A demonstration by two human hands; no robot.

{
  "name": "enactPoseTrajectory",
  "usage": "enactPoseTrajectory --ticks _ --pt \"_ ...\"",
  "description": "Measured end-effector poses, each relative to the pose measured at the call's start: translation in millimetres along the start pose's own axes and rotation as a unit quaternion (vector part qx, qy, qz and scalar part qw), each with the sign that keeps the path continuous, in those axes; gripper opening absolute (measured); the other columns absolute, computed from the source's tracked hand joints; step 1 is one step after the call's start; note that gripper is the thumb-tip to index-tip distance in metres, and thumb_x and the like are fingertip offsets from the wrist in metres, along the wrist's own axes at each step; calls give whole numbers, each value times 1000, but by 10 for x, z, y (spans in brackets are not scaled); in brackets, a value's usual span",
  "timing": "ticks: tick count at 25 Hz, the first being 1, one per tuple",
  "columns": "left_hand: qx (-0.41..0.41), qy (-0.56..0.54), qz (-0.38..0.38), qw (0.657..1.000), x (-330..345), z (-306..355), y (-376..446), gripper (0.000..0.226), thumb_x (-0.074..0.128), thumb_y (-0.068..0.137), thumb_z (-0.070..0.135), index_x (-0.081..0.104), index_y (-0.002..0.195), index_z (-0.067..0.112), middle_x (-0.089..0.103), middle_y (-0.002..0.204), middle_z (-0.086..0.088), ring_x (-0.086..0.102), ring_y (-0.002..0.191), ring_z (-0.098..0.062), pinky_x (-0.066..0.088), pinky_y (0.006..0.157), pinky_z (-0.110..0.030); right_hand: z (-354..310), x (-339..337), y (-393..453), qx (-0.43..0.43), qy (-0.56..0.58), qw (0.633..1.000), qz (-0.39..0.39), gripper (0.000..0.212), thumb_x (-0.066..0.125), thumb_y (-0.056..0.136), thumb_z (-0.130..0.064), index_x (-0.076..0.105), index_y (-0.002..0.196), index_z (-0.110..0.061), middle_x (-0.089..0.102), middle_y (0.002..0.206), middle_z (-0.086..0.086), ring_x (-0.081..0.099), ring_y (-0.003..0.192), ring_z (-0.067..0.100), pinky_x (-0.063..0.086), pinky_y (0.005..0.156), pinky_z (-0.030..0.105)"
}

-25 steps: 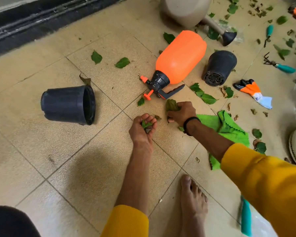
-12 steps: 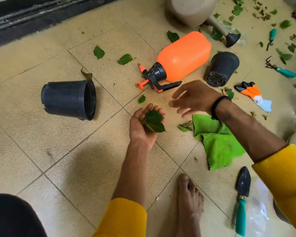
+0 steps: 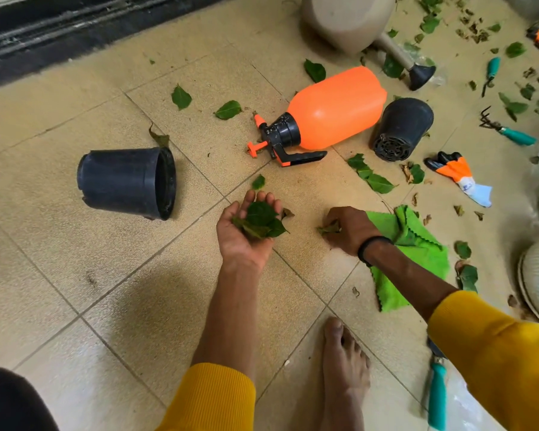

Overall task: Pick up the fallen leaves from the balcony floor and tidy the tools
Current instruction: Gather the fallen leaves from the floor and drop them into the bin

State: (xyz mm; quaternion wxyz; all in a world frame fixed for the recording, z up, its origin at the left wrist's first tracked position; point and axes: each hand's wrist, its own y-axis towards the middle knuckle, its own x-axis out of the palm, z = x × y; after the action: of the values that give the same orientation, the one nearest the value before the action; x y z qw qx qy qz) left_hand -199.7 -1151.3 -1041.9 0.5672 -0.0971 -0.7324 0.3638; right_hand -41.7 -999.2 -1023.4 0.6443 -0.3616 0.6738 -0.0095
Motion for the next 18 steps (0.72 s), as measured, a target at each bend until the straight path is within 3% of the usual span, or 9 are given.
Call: enactPoseTrajectory --ticks 3,6,9,12,14,16,18 --pt "21 -2 13 1000 -42 17 -10 35 50 89 20 67 115 6 68 109 -19 66 97 -31 55 96 -44 -351 -229 -72 26 157 986 -52 15 79 85 -15 69 96 -15 75 89 7 75 74 19 62 78 37" --pt "32 7 11 999 -90 41 17 36 49 90 21 67 119 8 70 111 -17 69 95 -30 56 92 -46 -938 -485 -210 -60 251 962 -91 18 79 85 -13 67 97 -9 73 93 11 75 71 20 63 68 36" --pt "21 69 2 997 -47 51 -36 36 43 98 30 69 120 15 73 115 -13 72 95 -29 59 74 -49 -1474 -571 -426 -157 113 977 -88 23 80 83 -25 68 101 -22 66 103 -2 70 73 10 57 62 26" --pt "16 66 -24 997 6 114 -88 35 45 100 30 71 117 13 74 113 -10 73 97 -29 59 71 -46 -1631 -670 -458 -161 44 983 -77 38 81 79 -39 65 112 -30 58 114 -6 63 93 14 56 76 32" --pt "29 46 -41 998 -3 204 -74 28 48 99 26 72 97 12 74 100 -9 72 92 -27 60 80 -47 -1588 -725 -280 -127 87 987 -41 35 78 83 -39 63 111 -25 58 116 -2 67 97 22 59 80 38" --pt "34 28 -40 998 -36 310 -47 27 48 98 29 71 94 13 70 100 -10 68 97 -27 54 96 -48 -1470 -633 12 -96 50 994 8 30 76 86 -34 64 109 -18 60 121 4 64 107 27 54 86 36" --pt "46 31 -28 998 -77 372 -40 28 47 99 30 70 94 15 69 101 -9 67 99 -27 53 97 -47 -1338 -401 233 -66 15 998 1 43 75 87 -34 61 124 -17 54 134 7 56 121 27 46 95 33"
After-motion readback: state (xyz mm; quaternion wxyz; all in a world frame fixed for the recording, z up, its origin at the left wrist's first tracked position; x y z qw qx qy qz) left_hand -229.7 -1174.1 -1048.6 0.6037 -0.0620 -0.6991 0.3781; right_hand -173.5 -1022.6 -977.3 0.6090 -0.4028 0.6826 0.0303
